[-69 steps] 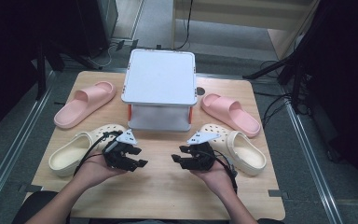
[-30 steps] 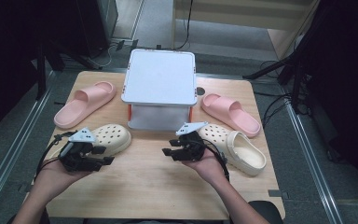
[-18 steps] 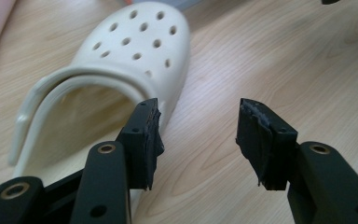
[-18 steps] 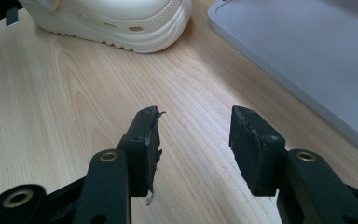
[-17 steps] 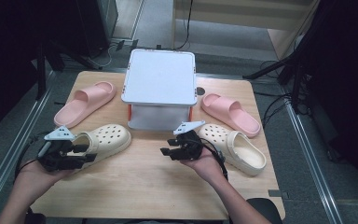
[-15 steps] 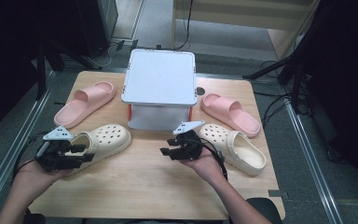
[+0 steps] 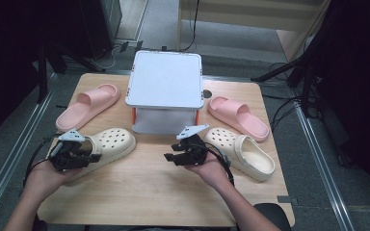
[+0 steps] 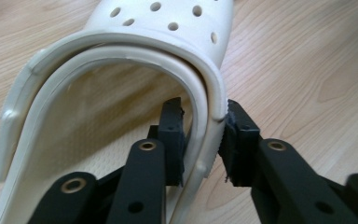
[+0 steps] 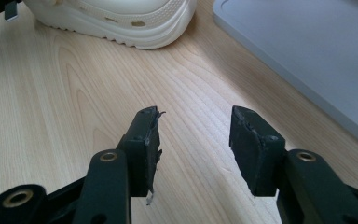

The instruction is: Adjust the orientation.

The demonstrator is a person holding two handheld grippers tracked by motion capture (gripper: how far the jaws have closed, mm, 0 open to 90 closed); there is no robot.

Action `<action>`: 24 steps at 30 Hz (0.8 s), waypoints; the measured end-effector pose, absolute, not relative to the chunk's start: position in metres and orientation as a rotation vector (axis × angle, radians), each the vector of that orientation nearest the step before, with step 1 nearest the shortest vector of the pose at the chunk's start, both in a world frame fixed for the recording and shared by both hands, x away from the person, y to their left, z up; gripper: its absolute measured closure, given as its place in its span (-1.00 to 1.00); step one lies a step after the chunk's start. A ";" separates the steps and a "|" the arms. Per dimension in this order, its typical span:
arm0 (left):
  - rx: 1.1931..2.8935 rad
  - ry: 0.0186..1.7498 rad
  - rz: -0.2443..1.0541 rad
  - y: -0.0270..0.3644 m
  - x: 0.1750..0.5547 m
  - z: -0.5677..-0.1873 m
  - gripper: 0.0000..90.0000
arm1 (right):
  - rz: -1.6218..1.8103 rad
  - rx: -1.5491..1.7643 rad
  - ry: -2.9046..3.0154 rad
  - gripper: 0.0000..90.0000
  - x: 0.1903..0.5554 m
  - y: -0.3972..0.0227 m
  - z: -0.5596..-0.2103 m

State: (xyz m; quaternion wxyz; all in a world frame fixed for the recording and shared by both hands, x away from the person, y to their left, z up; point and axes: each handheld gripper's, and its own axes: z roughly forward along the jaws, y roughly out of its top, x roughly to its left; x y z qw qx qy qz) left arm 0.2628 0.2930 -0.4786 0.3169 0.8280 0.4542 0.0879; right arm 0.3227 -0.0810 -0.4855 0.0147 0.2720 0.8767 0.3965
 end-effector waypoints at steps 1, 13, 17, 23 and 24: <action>2.180 1.183 0.246 0.294 0.263 -0.477 0.64 | 1.236 0.845 2.731 0.19 0.323 -0.081 -0.485; 2.129 1.164 0.292 0.286 0.255 -0.454 0.72 | 1.265 0.862 2.712 0.19 0.323 -0.084 -0.483; 2.122 1.097 0.280 0.270 0.253 -0.444 0.72 | 1.265 0.877 2.704 0.19 0.322 -0.086 -0.483; 2.136 1.030 0.233 0.244 0.257 -0.442 0.72 | 1.273 0.884 2.686 0.19 0.320 -0.090 -0.482; 2.138 1.025 0.221 0.240 0.259 -0.442 0.72 | 1.272 0.892 2.681 0.19 0.319 -0.092 -0.482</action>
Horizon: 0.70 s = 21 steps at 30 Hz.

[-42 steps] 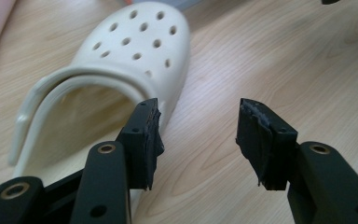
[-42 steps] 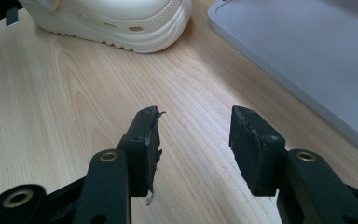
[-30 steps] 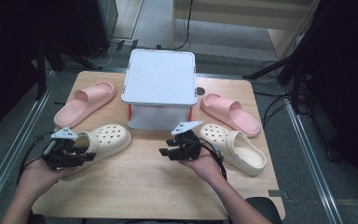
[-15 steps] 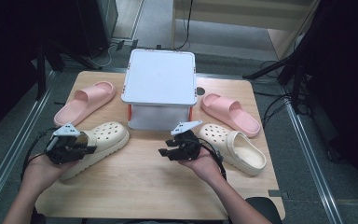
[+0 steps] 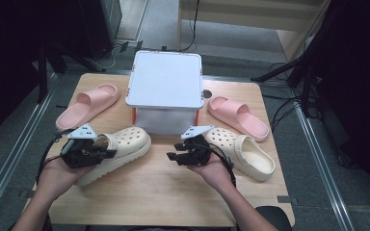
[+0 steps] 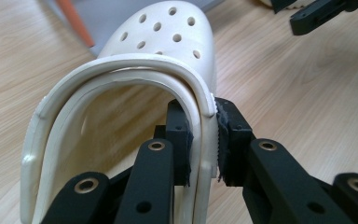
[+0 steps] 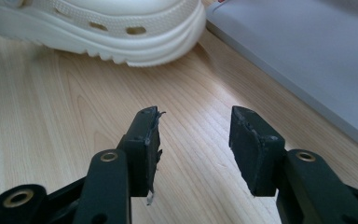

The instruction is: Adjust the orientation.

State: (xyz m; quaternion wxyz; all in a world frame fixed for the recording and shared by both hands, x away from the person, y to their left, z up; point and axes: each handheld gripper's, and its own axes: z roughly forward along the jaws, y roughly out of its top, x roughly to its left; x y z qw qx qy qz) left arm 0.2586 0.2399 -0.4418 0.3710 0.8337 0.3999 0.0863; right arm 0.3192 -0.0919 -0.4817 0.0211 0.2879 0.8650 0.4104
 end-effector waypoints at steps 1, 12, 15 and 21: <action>2.141 1.015 0.211 0.234 0.260 -0.442 0.72 | 1.269 0.896 2.679 0.19 0.318 -0.094 -0.481; 2.191 0.915 0.159 0.188 0.271 -0.447 0.71 | 1.282 0.941 2.622 0.19 0.309 -0.109 -0.480; 2.196 0.899 0.146 0.181 0.273 -0.449 0.71 | 1.277 0.945 2.611 0.19 0.307 -0.112 -0.479; 2.240 0.848 0.126 0.159 0.277 -0.460 0.71 | 1.264 0.968 2.588 0.19 0.303 -0.118 -0.480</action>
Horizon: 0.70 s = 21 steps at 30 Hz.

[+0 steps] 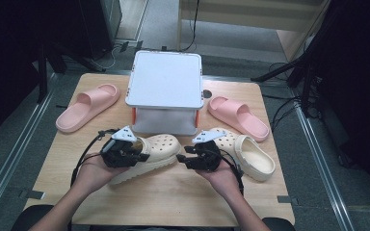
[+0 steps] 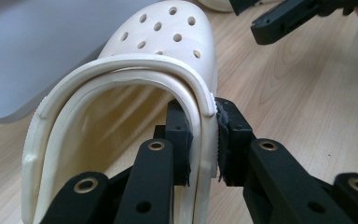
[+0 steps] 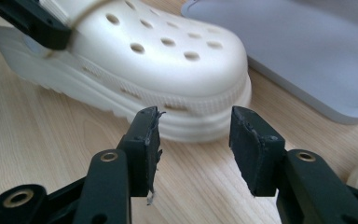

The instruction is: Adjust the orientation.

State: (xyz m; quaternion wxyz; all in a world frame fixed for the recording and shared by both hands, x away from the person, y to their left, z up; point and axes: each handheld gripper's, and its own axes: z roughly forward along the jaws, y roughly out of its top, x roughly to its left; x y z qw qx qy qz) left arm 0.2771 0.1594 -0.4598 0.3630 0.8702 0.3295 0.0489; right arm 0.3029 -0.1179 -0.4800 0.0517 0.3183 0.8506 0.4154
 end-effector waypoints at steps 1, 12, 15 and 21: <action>2.246 0.839 0.132 0.156 0.277 -0.463 0.71 | 1.258 0.972 2.585 0.19 0.301 -0.119 -0.481; 2.299 0.788 0.098 0.147 0.274 -0.468 0.51 | 1.245 0.975 2.589 0.19 0.295 -0.119 -0.483; 2.297 0.790 0.061 0.151 0.275 -0.466 0.30 | 1.247 0.977 2.588 0.19 0.294 -0.119 -0.484; 2.236 0.812 0.061 0.173 0.274 -0.450 0.20 | 1.260 0.985 2.588 0.27 0.295 -0.118 -0.484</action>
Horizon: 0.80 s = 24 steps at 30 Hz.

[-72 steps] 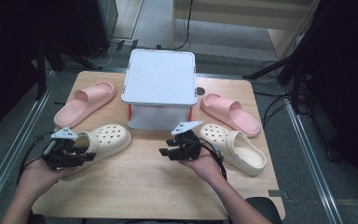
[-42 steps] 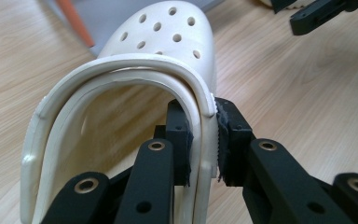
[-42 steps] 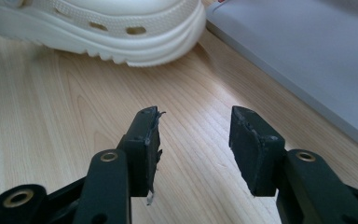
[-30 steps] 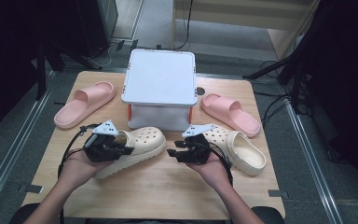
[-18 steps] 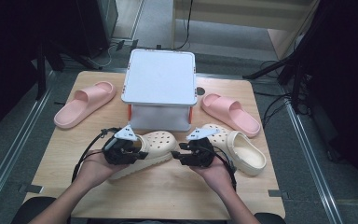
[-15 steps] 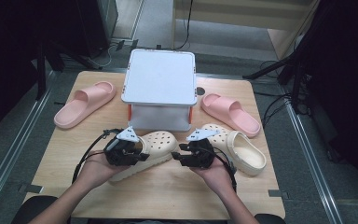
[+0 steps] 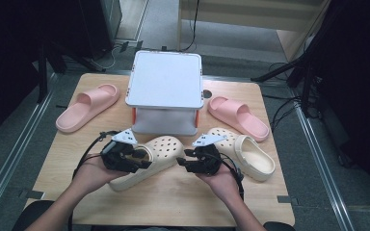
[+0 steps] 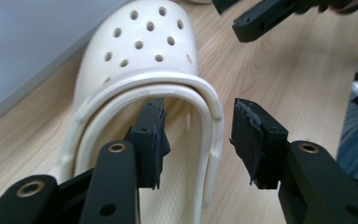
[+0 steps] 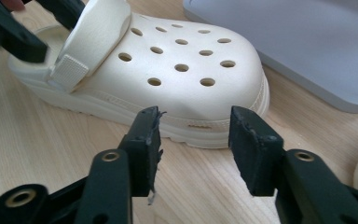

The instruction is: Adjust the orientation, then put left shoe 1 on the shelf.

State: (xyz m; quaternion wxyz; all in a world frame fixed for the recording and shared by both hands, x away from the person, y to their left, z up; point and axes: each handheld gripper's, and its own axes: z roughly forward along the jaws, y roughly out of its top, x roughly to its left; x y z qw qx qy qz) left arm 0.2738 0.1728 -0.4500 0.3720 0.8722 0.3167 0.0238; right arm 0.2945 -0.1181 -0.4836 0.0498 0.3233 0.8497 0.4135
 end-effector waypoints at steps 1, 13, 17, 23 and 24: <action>2.227 0.822 0.061 0.176 0.274 -0.449 0.24 | 1.254 0.997 2.596 0.29 0.294 -0.118 -0.484; 2.217 1.000 0.139 0.226 0.298 -0.455 0.72 | 1.228 0.962 2.638 0.64 0.292 -0.107 -0.490; 2.233 1.024 0.147 0.230 0.306 -0.466 0.76 | 1.227 1.027 2.650 0.92 0.295 -0.102 -0.494; 2.259 1.024 0.127 0.230 0.311 -0.477 0.79 | 1.230 1.076 2.659 1.00 0.298 -0.097 -0.498; 2.265 1.019 0.121 0.228 0.311 -0.478 0.79 | 1.237 1.063 2.648 0.98 0.298 -0.096 -0.499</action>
